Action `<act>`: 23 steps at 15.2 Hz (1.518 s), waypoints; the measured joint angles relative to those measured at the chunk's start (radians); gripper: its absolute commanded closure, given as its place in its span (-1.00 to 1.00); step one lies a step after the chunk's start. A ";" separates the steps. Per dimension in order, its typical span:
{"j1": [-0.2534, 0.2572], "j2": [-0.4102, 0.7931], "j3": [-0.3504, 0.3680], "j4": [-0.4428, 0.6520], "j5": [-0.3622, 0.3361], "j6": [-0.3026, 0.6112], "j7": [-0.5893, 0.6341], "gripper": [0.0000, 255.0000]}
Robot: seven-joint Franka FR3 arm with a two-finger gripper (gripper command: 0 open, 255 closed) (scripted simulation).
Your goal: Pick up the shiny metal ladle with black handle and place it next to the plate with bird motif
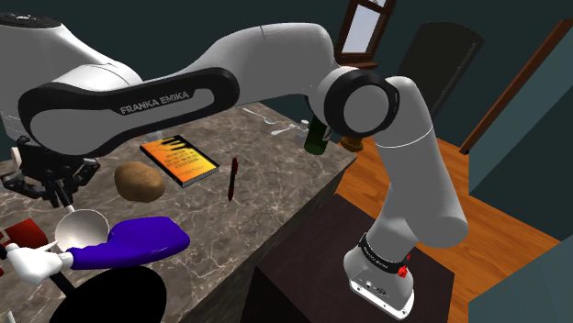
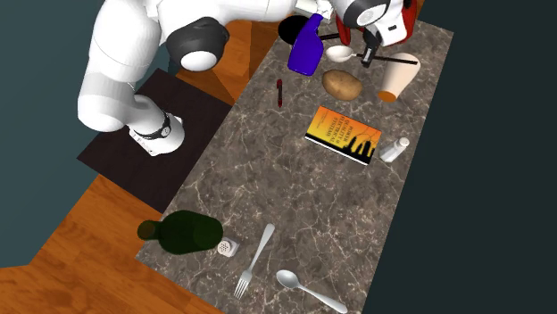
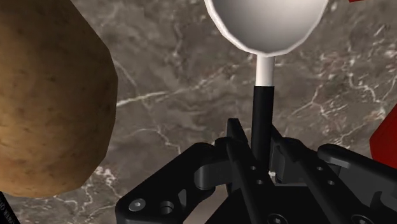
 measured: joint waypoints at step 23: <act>-0.008 -0.052 0.011 0.006 0.016 -0.078 -0.009 -1.00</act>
